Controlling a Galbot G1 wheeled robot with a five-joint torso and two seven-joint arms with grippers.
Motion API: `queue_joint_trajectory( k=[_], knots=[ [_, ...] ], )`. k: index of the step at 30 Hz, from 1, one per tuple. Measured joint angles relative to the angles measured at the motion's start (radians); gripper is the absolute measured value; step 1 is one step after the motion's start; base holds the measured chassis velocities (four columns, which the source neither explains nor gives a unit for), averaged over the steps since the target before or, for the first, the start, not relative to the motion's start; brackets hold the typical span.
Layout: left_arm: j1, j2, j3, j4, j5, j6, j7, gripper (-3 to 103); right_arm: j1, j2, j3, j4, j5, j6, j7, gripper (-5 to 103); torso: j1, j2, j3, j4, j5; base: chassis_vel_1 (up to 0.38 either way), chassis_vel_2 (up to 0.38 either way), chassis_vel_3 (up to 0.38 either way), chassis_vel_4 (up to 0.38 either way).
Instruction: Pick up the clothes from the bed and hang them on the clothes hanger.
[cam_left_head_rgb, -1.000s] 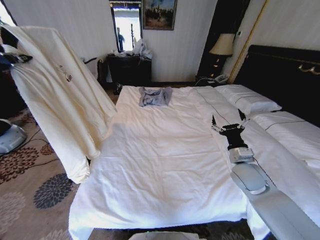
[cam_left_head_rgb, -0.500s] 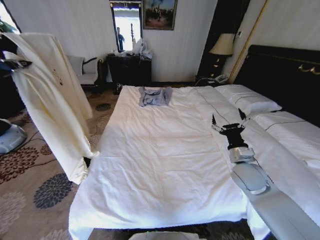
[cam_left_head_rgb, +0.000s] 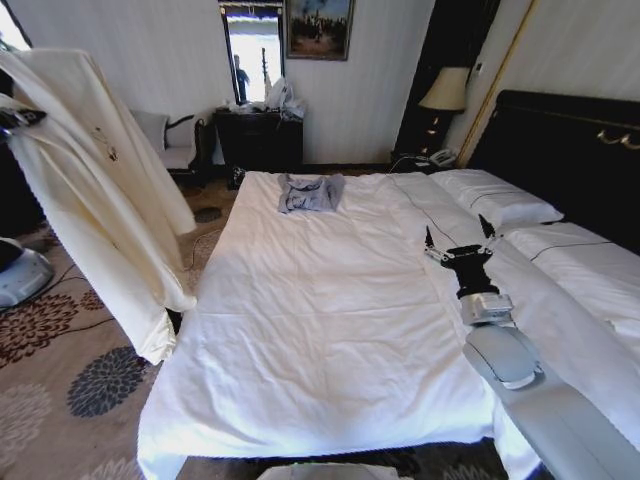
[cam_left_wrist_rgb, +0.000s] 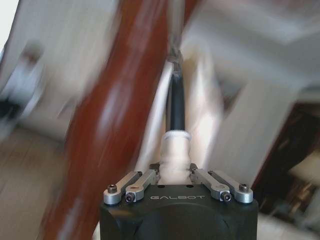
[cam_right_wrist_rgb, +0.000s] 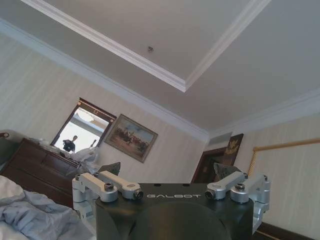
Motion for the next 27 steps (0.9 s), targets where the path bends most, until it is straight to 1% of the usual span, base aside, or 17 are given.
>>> queue_joint_trajectory(
  k=[1,2,3,4,5,6,7,8,9,10,14,17,19,20,23,25,27],
  knots=[
    [-0.087,-0.088,0.131,0.059,0.002,0.030,-0.050,19,-0.007,-0.007,0.017,-0.003,0.009,0.010,-0.001,100,0.000,0.000,0.000,-0.0009,-0.0044,0.000,0.000,0.000,0.000],
    [-0.087,-0.088,0.131,0.059,0.002,0.030,-0.050,19,-0.007,-0.007,0.017,-0.003,0.009,0.010,-0.001,100,0.000,0.000,0.000,-0.0009,-0.0044,0.000,0.000,0.000,0.000],
    [-0.157,-0.146,0.208,0.100,0.003,0.040,-0.073,19,-0.009,-0.011,0.024,-0.006,0.015,0.013,-0.001,100,0.000,-0.001,0.001,-0.0014,-0.0090,0.000,0.000,0.000,0.000],
    [-0.236,-0.192,0.275,0.131,0.001,0.047,-0.085,19,-0.009,-0.012,0.029,-0.006,0.018,0.015,-0.001,100,0.001,-0.001,0.002,-0.0017,-0.0103,0.000,0.000,0.000,0.000],
    [-0.362,-0.247,0.356,0.160,-0.005,0.051,-0.088,19,-0.010,-0.012,0.031,-0.002,0.022,0.015,0.000,100,0.002,-0.001,0.002,-0.0032,-0.0068,0.000,0.000,0.000,0.000],
    [-0.433,-0.267,0.389,0.165,-0.008,0.052,-0.079,19,-0.014,-0.010,0.035,0.002,0.022,0.015,0.000,100,0.002,-0.001,0.002,-0.0032,-0.0004,-0.012,0.018,0.002,-0.100],
    [-0.433,-0.267,0.389,0.165,-0.008,0.052,-0.079,19,-0.014,-0.010,0.035,0.002,0.022,0.015,0.000,100,0.002,-0.001,0.002,-0.0032,-0.0004,-0.012,0.018,0.002,-0.100],
    [-0.485,-0.278,0.409,0.164,-0.007,0.052,-0.070,19,-0.025,-0.009,0.046,0.002,0.022,0.015,0.000,100,0.002,-0.001,0.001,-0.0032,0.0007,0.000,0.000,0.000,0.000],
    [-0.508,-0.283,0.415,0.161,-0.004,0.049,-0.068,19,-0.033,-0.009,0.056,0.002,0.022,0.016,0.000,100,0.002,-0.001,0.001,-0.0034,0.0004,0.000,0.000,0.000,0.000],
    [-0.541,-0.286,0.417,0.136,-0.005,0.048,-0.066,19,-0.056,-0.008,0.083,0.002,0.019,0.026,-0.003,100,0.002,-0.001,0.001,-0.0032,-0.0018,-0.049,-0.063,0.023,0.028],
    [-0.541,-0.257,0.403,0.085,-0.007,0.048,-0.059,18,-0.080,-0.007,0.100,0.003,0.011,0.033,-0.005,100,0.000,-0.001,0.000,-0.0017,-0.0021,0.000,0.000,0.000,0.000],
    [-0.548,-0.242,0.383,0.048,-0.023,0.054,-0.099,18,-0.062,-0.007,0.080,0.000,0.011,0.034,-0.006,100,0.000,0.000,0.000,0.0004,-0.0049,0.036,0.015,-0.008,0.016],
    [-0.549,-0.239,0.382,0.040,-0.026,0.056,-0.108,18,-0.052,-0.007,0.070,-0.001,0.012,0.031,-0.005,100,0.000,0.000,0.000,0.0003,-0.0047,0.027,0.016,0.001,0.012],
    [-0.543,-0.231,0.371,0.020,-0.029,0.060,-0.133,18,-0.040,-0.007,0.055,-0.001,0.014,0.026,-0.004,100,0.001,0.000,0.001,-0.0002,-0.0035,0.000,0.000,0.000,0.000],
    [-0.473,-0.189,0.291,-0.053,-0.057,0.074,-0.193,18,-0.034,-0.007,0.041,0.001,0.014,0.021,-0.003,100,0.001,-0.001,0.001,-0.0029,-0.0026,0.000,0.000,0.000,0.000],
    [-0.443,-0.165,0.269,-0.081,-0.066,0.076,-0.205,18,-0.037,-0.007,0.041,0.003,0.014,0.020,-0.003,100,0.001,-0.001,0.001,-0.0029,-0.0026,-0.025,-0.016,0.004,-0.009],
    [-0.400,-0.120,0.248,-0.131,-0.079,0.076,-0.210,18,-0.043,-0.007,0.041,0.006,0.014,0.020,-0.003,100,0.001,-0.001,0.001,-0.0017,-0.0029,0.000,0.000,0.000,0.000]
  ],
)
